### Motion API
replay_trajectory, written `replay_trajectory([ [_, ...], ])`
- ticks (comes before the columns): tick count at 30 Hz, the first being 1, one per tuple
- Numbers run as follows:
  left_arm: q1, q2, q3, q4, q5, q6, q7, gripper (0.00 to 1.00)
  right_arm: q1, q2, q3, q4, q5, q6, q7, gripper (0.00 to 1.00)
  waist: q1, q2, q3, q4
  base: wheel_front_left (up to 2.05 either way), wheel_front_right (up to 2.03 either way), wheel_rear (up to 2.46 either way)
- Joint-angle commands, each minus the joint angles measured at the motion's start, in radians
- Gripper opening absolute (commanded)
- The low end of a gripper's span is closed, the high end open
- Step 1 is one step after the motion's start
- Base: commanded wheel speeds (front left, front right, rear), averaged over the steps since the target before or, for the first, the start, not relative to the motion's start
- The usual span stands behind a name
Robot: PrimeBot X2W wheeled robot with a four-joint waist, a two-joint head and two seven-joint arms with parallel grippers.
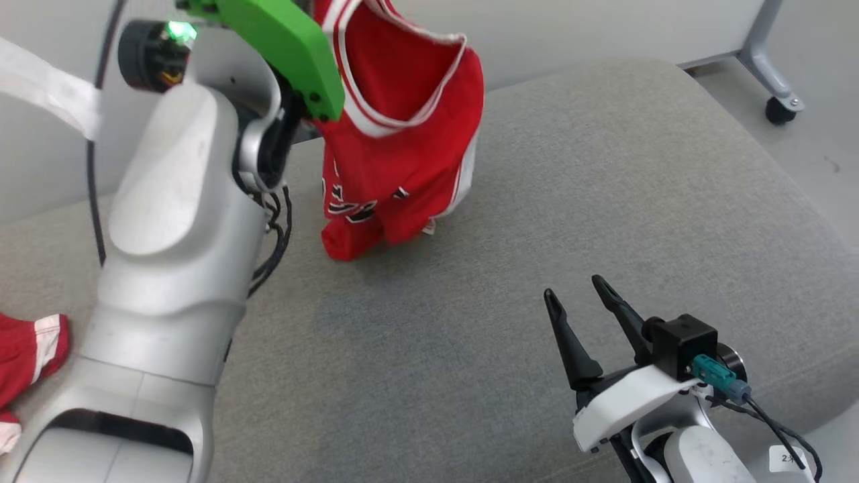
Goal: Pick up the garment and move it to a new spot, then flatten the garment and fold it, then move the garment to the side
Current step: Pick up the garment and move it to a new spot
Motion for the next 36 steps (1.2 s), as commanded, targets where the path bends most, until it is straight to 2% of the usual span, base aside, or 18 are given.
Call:
replay_trajectory([
  [1, 0.03, -0.002, -0.015, 0.016, 0.001, -0.002, -0.01, 0.0, -0.018, -0.001, -0.001, -0.006, 0.006, 0.0, -0.005, 1.0, 0.0, -0.0001, 0.054, -0.062, 0.0, 0.0, 0.0],
  [8, 0.196, -0.012, -0.098, 0.126, -0.012, -0.01, -0.077, 0.0, -0.021, -0.001, -0.02, 0.004, 0.012, 0.0, -0.024, 1.0, 0.0, -0.0001, 0.085, -0.061, 0.0, 0.0, 0.0],
  [9, 0.216, -0.013, -0.113, 0.137, -0.009, -0.014, -0.088, 0.03, -0.021, -0.001, -0.024, 0.005, 0.012, 0.0, -0.025, 1.0, 0.0, -0.0001, 0.088, -0.057, 0.0, 0.0, 0.0],
  [10, 0.245, -0.014, -0.122, 0.149, -0.018, -0.016, -0.107, 0.47, -0.023, -0.001, -0.026, 0.008, 0.015, 0.0, -0.025, 1.0, 0.0, -0.0001, 0.088, -0.052, 0.0, 0.0, 0.0],
  [12, 0.283, -0.014, -0.14, 0.165, -0.033, -0.021, -0.142, 1.0, -0.031, -0.001, -0.027, 0.01, 0.02, 0.0, -0.03, 1.0, 0.0, -0.0001, 0.089, -0.04, 0.0, 0.0, 0.0],
  [17, 0.354, -0.014, -0.158, 0.164, -0.062, -0.044, -0.243, 1.0, -0.032, -0.002, -0.039, 0.019, 0.017, 0.0, -0.04, 1.0, 0.0, -0.0001, 0.073, -0.003, 0.0, 0.0, 0.0],
  [24, 0.478, 0.014, -0.085, 0.065, -0.117, -0.054, -0.428, 1.0, -0.002, -0.001, -0.093, 0.025, 0.006, 0.0, -0.038, 1.0, 0.0, -0.0001, 0.031, 0.095, 0.0, 0.0, 0.0],
  [31, 0.633, 0.086, 0.006, -0.124, -0.082, -0.003, -0.471, 1.0, 0.019, -0.002, -0.124, 0.014, -0.01, 0.0, -0.025, 1.0, 0.0, -0.0001, -0.009, 0.185, 0.0, 0.0, 0.0],
  [36, 0.767, 0.115, 0.067, -0.281, -0.02, 0.028, -0.469, 1.0, 0.034, -0.002, -0.158, 0.013, -0.001, 0.0, -0.028, 1.0, 0.0, -0.0001, -0.027, 0.235, 0.0, 0.0, 0.0],
])
